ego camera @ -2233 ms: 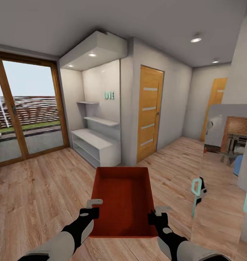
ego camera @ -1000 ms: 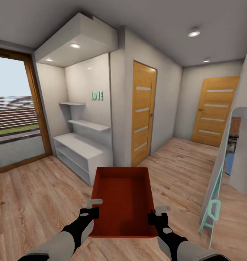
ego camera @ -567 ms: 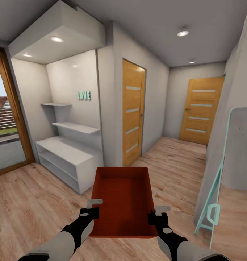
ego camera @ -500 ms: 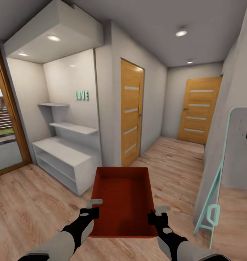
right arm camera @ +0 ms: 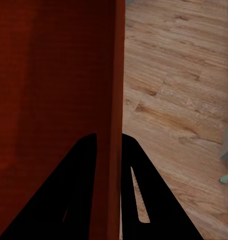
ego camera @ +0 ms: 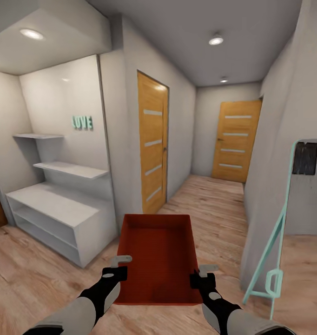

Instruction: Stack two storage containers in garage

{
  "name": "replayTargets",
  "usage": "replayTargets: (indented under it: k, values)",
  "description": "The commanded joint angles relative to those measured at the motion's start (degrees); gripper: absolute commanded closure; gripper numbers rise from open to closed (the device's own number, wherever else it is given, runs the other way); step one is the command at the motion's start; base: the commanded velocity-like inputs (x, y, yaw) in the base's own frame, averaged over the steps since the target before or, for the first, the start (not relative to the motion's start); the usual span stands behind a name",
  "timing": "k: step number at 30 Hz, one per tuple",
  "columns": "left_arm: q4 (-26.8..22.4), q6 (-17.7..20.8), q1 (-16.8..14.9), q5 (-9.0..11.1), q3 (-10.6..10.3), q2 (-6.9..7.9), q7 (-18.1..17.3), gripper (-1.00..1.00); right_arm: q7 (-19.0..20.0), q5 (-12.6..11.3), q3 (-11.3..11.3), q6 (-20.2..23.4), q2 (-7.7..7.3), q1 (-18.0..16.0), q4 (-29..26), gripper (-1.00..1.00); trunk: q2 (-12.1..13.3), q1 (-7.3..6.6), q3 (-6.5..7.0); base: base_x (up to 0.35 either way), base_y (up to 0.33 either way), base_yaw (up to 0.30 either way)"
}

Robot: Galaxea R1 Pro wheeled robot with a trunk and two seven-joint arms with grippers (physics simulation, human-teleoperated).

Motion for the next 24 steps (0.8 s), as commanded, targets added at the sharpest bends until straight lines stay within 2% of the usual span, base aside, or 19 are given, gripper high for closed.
replayTargets:
  k: [1, 24]
  values:
    - [0.0, 0.2, 0.0, -0.3, 2.3, 0.86, 0.8, 1.0, -0.2, -0.4, 0.1, -0.6, 0.02, -0.1, -0.1, 1.0, -0.1, 0.04, -0.09, 0.322, 0.155, -0.253]
    - [0.0, 0.2, 0.0, -0.3, 2.3, 0.87, 0.8, 1.0, -0.2, -0.4, 0.1, -0.6, -0.02, 0.0, -0.1, 1.0, -0.1, 0.04, -0.09, 0.322, 0.151, -0.253]
